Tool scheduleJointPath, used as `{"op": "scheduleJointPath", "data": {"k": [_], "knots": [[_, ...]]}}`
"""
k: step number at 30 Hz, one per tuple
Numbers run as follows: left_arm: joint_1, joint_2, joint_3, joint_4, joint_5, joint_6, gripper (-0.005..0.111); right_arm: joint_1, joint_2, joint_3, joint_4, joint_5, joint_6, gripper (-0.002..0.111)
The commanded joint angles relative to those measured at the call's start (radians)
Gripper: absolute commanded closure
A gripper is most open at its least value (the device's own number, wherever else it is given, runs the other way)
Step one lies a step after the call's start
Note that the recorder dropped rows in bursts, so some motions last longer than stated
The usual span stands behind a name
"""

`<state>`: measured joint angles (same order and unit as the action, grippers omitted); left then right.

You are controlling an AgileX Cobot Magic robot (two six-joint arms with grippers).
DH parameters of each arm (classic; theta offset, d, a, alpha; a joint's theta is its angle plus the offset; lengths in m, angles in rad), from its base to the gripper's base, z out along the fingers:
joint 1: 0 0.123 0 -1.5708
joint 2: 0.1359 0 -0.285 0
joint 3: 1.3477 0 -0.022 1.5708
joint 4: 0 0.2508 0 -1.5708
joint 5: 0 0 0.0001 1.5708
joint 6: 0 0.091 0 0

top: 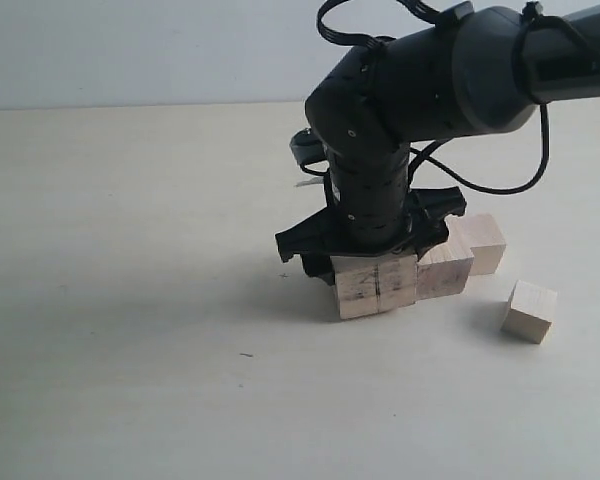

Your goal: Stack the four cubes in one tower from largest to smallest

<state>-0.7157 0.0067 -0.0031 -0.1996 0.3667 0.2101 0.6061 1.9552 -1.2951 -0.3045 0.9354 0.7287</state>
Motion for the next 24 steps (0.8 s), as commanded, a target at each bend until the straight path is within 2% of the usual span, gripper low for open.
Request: {"op": "scheduleJointPath", "data": {"k": [1,5,12,24], "knots": [[0.001,-0.007,0.003,0.003,-0.006,0.0,0.107,-0.003,-0.045,0.053,0.056,-0.039,0.005,0.045],[0.001,-0.007,0.003,0.003,-0.006,0.0,0.107,-0.003,-0.125,0.149,0.07,-0.135,0.002,0.045],[0.001,-0.007,0.003,0.003,-0.006,0.0,0.107,-0.003,-0.219,0.306,0.068,-0.191,0.002,0.045],[0.001,-0.007,0.003,0.003,-0.006,0.0,0.107,-0.001,-0.33,0.401,0.088,-0.223,0.002,0.045]]}}
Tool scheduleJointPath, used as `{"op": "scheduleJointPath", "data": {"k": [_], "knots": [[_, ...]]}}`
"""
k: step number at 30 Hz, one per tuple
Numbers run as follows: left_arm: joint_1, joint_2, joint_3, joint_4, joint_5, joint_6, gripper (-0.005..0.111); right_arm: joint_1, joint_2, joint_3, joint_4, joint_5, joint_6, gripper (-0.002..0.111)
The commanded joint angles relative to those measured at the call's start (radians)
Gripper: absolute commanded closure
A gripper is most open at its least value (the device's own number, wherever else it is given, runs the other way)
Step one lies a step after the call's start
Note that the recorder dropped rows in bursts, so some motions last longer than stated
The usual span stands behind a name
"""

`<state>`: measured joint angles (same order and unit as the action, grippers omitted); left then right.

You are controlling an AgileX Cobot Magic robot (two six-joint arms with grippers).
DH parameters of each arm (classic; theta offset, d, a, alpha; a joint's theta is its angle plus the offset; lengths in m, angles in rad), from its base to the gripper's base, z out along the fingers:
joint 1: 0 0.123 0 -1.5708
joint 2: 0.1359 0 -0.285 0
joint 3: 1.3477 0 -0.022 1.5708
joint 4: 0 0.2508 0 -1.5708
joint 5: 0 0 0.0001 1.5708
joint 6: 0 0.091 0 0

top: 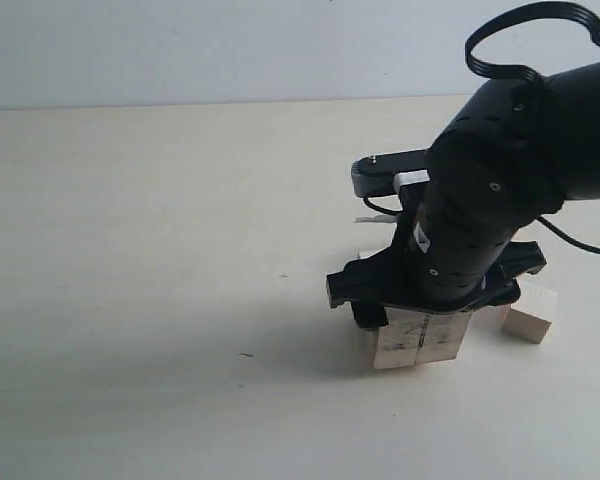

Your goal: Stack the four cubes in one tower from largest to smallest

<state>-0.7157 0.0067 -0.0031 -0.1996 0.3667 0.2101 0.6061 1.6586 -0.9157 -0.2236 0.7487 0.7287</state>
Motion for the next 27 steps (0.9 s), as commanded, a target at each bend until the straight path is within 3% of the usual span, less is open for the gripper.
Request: {"op": "scheduleJointPath", "data": {"k": [1,27], "knots": [[0.001,-0.007,0.003,0.003,-0.006,0.0,0.107,-0.001,-0.035,0.032,0.01,-0.045,0.002,0.045],[0.001,-0.007,0.003,0.003,-0.006,0.0,0.107,0.039,-0.029,0.099,0.015,-0.119,0.06,0.045]]}}
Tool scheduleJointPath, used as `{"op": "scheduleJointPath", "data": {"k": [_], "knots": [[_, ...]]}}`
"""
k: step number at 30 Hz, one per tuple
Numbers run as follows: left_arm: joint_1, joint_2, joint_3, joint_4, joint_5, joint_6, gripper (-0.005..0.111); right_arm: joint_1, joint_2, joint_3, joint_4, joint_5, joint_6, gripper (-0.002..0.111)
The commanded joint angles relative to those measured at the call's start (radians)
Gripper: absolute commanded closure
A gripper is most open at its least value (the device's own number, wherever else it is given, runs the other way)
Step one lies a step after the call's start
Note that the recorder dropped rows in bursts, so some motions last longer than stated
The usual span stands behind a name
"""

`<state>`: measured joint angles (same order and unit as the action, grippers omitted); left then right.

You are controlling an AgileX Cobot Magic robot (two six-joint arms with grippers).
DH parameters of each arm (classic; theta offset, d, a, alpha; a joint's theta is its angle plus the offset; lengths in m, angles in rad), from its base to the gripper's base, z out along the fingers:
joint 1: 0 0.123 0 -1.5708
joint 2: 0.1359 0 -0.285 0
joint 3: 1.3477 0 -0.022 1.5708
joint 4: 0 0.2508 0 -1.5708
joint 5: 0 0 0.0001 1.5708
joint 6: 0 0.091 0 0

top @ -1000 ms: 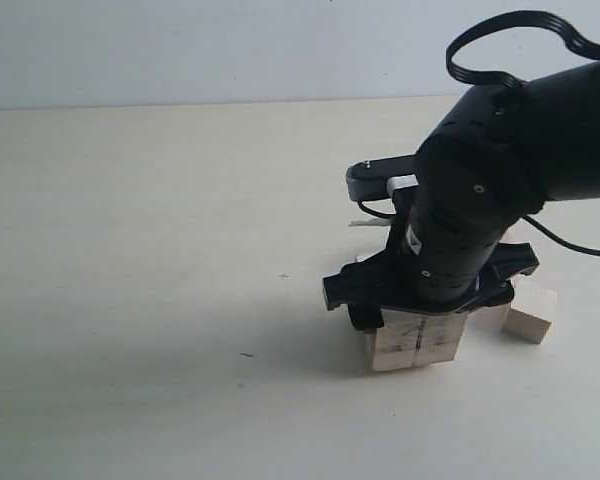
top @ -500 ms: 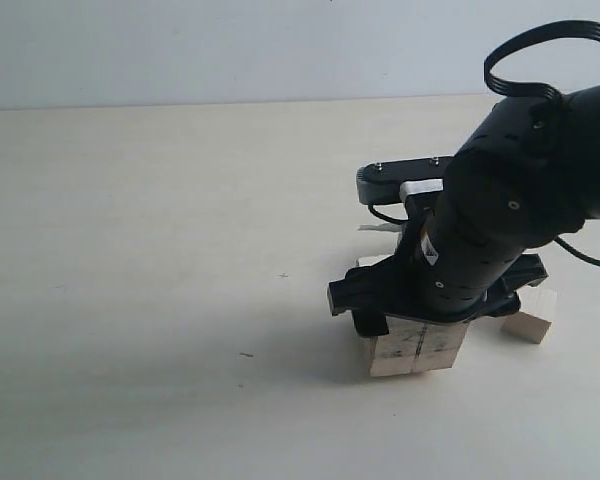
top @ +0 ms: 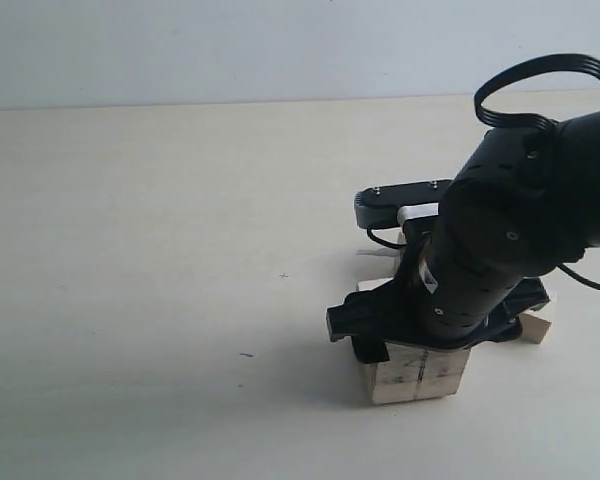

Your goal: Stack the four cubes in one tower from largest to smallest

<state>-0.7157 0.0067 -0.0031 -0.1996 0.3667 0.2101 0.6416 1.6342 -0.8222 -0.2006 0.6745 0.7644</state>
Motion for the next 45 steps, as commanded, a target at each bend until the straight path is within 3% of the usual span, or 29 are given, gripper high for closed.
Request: {"op": "scheduleJointPath", "data": {"k": [1,5,11,18,24,30,37,45], "knots": [[0.001,-0.007,0.003,0.003,-0.006,0.0,0.107,0.003,-0.004,0.012,-0.008,-0.066,0.024,0.045],[0.001,-0.007,0.003,0.003,-0.006,0.0,0.107,0.003,-0.004,0.045,-0.008,-0.108,0.024,0.043],[0.001,-0.007,0.003,0.003,-0.006,0.0,0.107,0.003,-0.009,0.048,-0.036,-0.136,0.024,0.024],[0.001,-0.007,0.003,0.003,-0.006,0.0,0.107,0.003,-0.082,0.048,-0.153,-0.151,0.018,0.016],[0.001,-0.007,0.003,0.003,-0.006,0.0,0.107,0.001,-0.155,0.018,-0.227,-0.125,-0.038,0.016],[0.001,-0.007,0.003,0.003,-0.006,0.0,0.107,-0.082,-0.152,-0.162,-0.218,0.065,-0.131,0.016],[0.001,-0.007,0.003,0.003,-0.006,0.0,0.107,-0.227,-0.063,-0.303,-0.08,0.159,-0.406,0.016],[0.001,-0.007,0.003,0.003,-0.006,0.0,0.107,-0.283,0.102,-0.361,0.031,0.187,-0.582,0.016]]}}
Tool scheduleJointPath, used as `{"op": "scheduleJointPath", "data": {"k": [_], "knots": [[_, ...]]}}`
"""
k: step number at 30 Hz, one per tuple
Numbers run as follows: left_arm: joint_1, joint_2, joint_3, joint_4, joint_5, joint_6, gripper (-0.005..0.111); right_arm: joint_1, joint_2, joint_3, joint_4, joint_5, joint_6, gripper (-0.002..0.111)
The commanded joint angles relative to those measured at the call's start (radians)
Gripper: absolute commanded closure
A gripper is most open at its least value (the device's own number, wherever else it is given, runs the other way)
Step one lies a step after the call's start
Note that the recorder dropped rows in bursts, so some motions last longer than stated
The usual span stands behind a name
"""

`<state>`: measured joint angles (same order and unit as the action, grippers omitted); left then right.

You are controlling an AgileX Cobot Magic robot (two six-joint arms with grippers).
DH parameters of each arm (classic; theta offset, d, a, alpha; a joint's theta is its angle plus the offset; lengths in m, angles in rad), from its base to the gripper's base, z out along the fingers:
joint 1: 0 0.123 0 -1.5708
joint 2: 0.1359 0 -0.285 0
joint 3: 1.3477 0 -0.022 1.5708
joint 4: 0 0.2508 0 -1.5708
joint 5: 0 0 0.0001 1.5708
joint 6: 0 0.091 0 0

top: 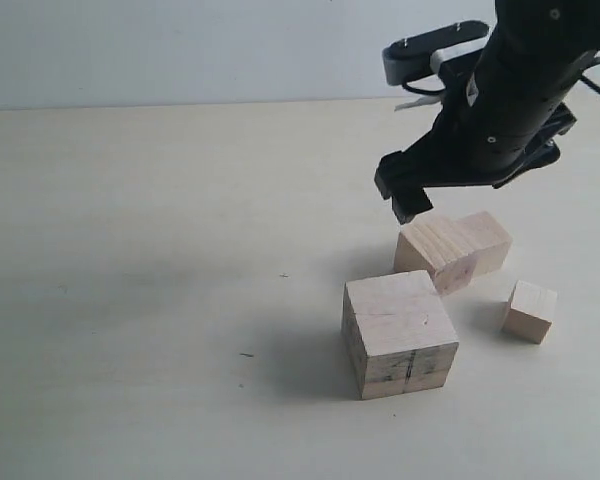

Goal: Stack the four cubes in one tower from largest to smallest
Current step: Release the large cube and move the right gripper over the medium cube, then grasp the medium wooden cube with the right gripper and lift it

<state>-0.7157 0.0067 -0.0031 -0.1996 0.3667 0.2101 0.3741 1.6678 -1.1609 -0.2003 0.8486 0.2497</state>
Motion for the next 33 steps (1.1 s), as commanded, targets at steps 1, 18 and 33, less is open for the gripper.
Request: {"op": "scheduleJointPath", "data": {"k": [1,18,33], "knots": [[0.001,-0.007,0.003,0.003,-0.006,0.0,0.107,-0.02,0.089,-0.03,0.03,0.012,-0.07,0.016],[0.001,-0.007,0.003,0.003,-0.006,0.0,0.107,-0.071,0.254,-0.094,0.051,-0.015,-0.132,0.019],[0.001,-0.007,0.003,0.003,-0.006,0.0,0.107,-0.073,0.299,-0.094,0.069,-0.026,-0.142,0.034]]}}
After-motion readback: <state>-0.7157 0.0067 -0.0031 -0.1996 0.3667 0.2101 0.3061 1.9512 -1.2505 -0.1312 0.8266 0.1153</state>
